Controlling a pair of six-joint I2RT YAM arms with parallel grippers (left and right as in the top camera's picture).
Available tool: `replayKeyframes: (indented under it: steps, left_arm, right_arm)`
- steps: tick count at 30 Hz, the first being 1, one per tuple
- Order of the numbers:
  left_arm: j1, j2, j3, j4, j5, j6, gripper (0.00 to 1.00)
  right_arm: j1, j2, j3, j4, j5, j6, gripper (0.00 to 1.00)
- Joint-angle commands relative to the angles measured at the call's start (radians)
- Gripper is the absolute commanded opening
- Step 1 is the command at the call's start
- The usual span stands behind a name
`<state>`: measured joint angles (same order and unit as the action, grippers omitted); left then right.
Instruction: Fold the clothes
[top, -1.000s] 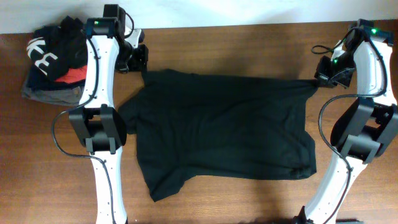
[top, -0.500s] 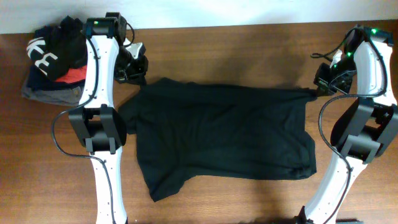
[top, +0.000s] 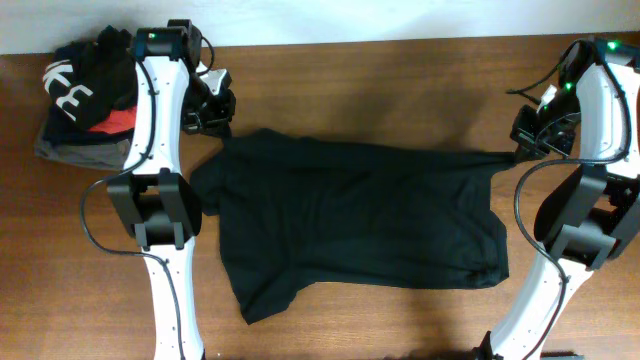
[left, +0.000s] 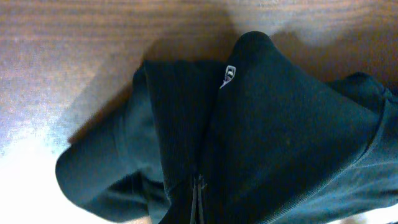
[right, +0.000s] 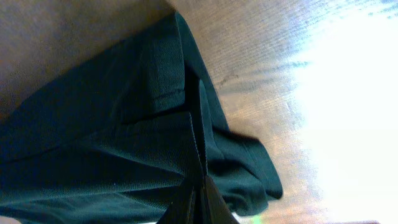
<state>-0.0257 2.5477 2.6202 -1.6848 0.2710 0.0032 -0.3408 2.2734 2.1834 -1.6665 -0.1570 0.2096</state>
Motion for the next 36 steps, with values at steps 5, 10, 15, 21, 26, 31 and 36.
replayKeyframes:
  steps: [5,10,15,21,26,31,36]
  left_arm:
    - [-0.005,-0.102,-0.233,-0.004,-0.061,-0.006,0.01]
    - [-0.004,-0.106,-0.306,-0.003,-0.090,-0.006,0.01]
    - [-0.004,-0.106,-0.306,-0.003,-0.153,-0.006,0.01]
    - [0.003,-0.106,-0.307,-0.004,-0.193,-0.007,0.25]
    - [0.002,-0.107,-0.311,-0.004,-0.193,-0.006,0.85]
    - [0.003,-0.107,-0.308,0.001,-0.193,-0.007,0.86]
    - [-0.004,-0.112,-0.290,0.045,-0.150,0.007,0.84]
  right_arm:
    - [-0.006,-0.034,0.009,-0.025,0.061,0.009,0.04]
    - [0.006,-0.034,0.004,-0.032,0.061,0.009,0.04]
    - [0.021,-0.034,-0.023,-0.027,0.075,0.006,0.09]
    - [0.021,-0.034,-0.047,-0.033,0.119,0.005,0.35]
    - [0.021,-0.034,-0.047,-0.033,0.143,0.006,0.68]
    - [0.021,-0.034,-0.047,-0.023,0.143,0.006,0.77]
    - [0.022,-0.034,-0.047,-0.007,0.137,0.006,0.80]
